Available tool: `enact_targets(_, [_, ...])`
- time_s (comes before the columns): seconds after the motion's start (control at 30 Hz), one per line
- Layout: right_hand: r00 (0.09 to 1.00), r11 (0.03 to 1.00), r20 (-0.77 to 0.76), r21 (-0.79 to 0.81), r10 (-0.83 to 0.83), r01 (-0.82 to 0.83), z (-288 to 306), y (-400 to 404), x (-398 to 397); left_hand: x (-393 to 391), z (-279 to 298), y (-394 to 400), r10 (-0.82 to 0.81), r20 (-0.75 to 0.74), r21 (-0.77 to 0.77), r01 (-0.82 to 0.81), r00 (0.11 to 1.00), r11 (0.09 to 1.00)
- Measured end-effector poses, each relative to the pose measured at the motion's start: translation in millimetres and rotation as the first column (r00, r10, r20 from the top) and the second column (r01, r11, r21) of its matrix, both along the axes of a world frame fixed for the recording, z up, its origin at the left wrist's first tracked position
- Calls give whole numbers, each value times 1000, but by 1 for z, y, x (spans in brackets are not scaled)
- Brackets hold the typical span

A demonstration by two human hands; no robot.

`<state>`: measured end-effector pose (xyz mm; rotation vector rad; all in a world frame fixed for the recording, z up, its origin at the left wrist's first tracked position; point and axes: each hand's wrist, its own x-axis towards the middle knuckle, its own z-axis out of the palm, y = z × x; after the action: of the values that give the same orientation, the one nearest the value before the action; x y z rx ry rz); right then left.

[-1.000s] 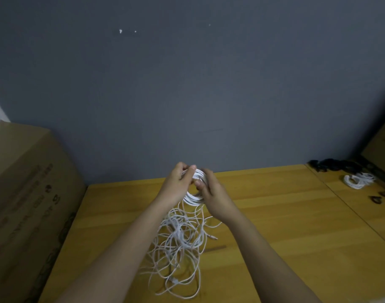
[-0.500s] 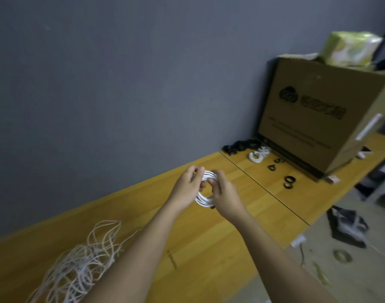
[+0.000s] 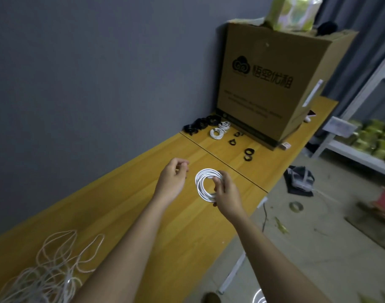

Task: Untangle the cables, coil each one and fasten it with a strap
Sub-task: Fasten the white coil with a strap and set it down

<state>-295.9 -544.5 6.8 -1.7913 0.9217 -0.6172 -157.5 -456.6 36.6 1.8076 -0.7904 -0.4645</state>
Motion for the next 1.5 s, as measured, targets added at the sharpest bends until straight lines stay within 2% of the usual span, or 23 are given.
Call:
enact_targets(0.13, [1000, 1000, -22, 10, -16, 16, -14, -39, -14, -9, -14, -36, -34, -23, 64, 35, 999, 997])
enact_targets(0.37, [991, 998, -132, -66, -21, 12, -27, -159, -37, -26, -33, -149, -24, -50, 104, 29, 998, 994])
enact_targets(0.6, [989, 999, -149, -35, -5, 0, -44, -252, -51, -35, -49, -229, -20, -78, 127, 30, 997, 992])
enact_targets(1.03, [975, 999, -216, 23, 50, -47, -101, -392, 0, 31, -123, -351, 52, -144, 283, -9, 988, 959])
enact_targets(1.27, [961, 1000, -275, 18, 27, -23, -131, -481, 55, 89, -157, -454, -1, -50, 421, 22, 999, 907])
enact_targets(1.5, [954, 995, -284, 53, 100, -88, -165, -523, 67, 115, -195, -546, -155, 101, 545, 76, 983, 835])
